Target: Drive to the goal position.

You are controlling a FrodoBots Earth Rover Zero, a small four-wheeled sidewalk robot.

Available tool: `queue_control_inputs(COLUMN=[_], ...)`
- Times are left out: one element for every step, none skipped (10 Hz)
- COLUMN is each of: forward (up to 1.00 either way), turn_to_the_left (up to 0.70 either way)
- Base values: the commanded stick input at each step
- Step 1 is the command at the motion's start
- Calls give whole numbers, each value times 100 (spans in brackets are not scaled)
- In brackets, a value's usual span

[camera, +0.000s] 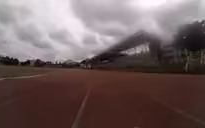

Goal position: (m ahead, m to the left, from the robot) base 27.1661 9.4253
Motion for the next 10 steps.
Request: queue_control_inputs(forward=[70, 70, 70, 70, 70, 70, 70, 70, 70, 70], turn_to_the_left=[0, 0, 0, 0, 0, 0, 0, 0, 0, 0])
